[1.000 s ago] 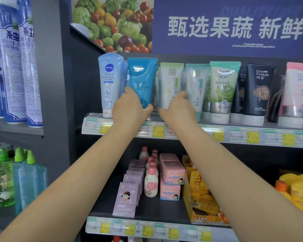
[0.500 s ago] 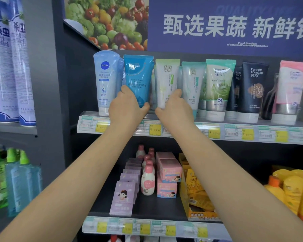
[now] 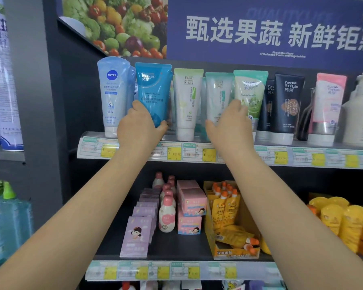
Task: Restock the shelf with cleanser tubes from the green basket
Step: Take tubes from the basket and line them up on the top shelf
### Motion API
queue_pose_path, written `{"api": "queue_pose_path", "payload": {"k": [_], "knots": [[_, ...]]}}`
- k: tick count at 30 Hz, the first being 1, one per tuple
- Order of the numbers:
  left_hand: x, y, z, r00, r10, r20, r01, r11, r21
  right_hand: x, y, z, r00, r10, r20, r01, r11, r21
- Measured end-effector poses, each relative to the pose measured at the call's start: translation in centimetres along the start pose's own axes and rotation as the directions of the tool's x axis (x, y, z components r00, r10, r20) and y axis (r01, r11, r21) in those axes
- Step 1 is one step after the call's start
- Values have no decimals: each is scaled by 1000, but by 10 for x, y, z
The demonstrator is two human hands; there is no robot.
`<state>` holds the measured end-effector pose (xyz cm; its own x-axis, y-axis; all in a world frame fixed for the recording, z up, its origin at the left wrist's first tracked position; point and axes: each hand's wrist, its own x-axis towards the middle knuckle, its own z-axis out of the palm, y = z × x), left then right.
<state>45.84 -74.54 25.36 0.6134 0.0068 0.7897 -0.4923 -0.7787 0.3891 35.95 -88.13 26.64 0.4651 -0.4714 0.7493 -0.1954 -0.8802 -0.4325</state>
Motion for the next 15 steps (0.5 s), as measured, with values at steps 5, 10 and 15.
{"api": "queue_pose_path", "payload": {"k": [5, 10, 15], "knots": [[0, 0, 0, 1000, -5, -4, 5, 1000, 10, 18, -3, -2, 982, 105, 157, -101, 994, -31], [0, -1, 1, 1000, 0, -5, 0, 1000, 9, 29, -5, 3, 970, 137, 200, -119, 988, -99], [0, -1, 3, 1000, -2, -6, 2, 1000, 5, 33, -1, 8, 966, 144, 215, -120, 985, -121]]}}
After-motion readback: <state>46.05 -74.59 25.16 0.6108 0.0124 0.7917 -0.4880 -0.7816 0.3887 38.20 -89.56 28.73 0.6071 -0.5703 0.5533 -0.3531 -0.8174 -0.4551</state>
